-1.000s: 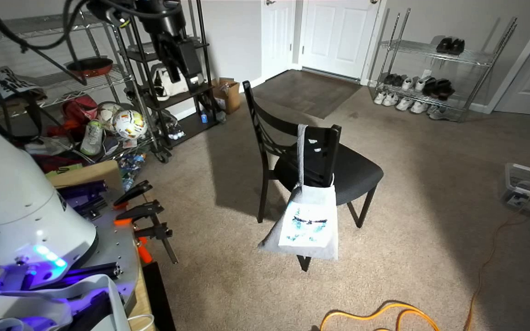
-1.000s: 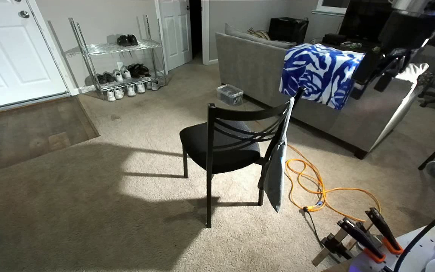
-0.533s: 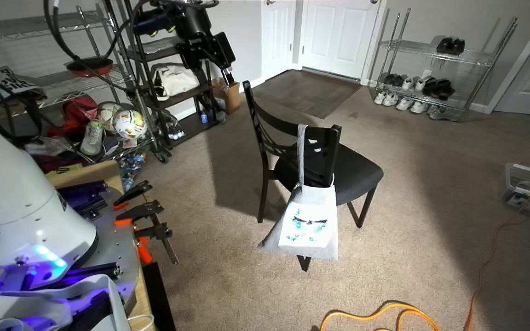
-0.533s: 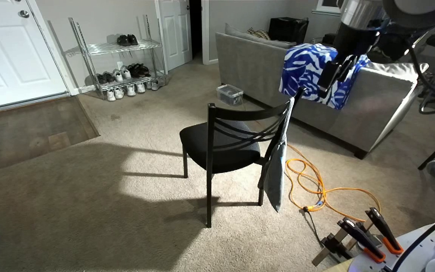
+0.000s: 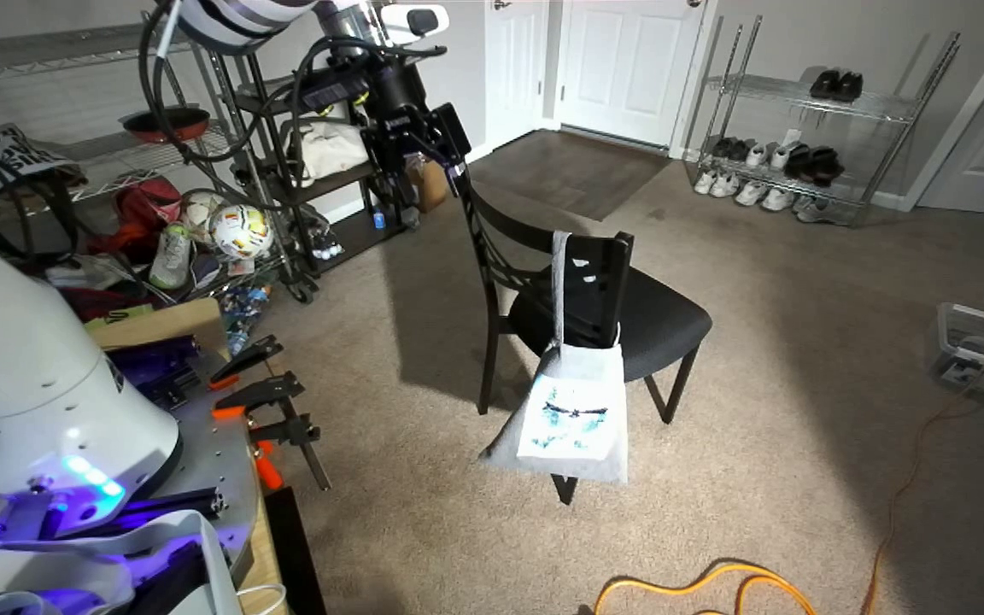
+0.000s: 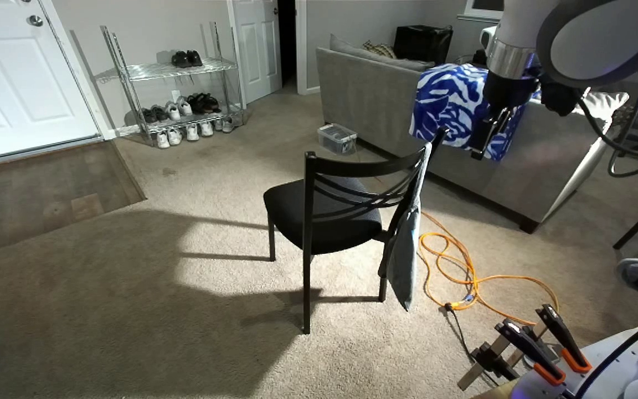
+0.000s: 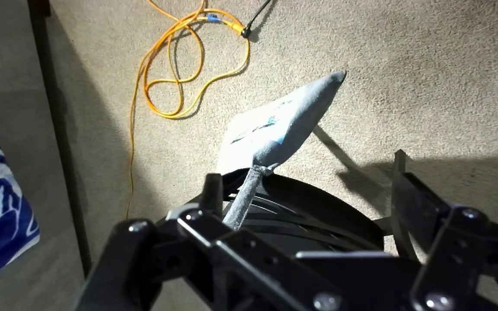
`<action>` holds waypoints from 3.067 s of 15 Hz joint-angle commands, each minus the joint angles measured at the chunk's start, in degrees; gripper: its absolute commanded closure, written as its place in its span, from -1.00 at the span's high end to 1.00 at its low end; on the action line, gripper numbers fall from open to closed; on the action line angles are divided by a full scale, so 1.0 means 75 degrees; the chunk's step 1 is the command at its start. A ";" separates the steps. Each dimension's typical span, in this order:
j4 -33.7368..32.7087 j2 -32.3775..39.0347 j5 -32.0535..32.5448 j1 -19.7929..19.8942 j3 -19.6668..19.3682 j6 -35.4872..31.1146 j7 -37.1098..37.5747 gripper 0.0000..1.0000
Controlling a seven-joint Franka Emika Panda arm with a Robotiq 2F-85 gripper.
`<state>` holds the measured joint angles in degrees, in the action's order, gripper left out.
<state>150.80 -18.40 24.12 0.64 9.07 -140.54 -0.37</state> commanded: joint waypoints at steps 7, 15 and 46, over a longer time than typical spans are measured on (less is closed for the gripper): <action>-0.0049 0.0018 0.0030 -0.0104 -0.0099 0.0032 0.0017 1.00; -0.0049 0.0018 0.0030 -0.0104 -0.0099 0.0032 0.0017 1.00; -0.1555 0.1942 0.3819 0.0278 -0.0075 -0.0200 0.2995 1.00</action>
<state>142.43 -9.59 46.25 2.97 9.07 -140.71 16.01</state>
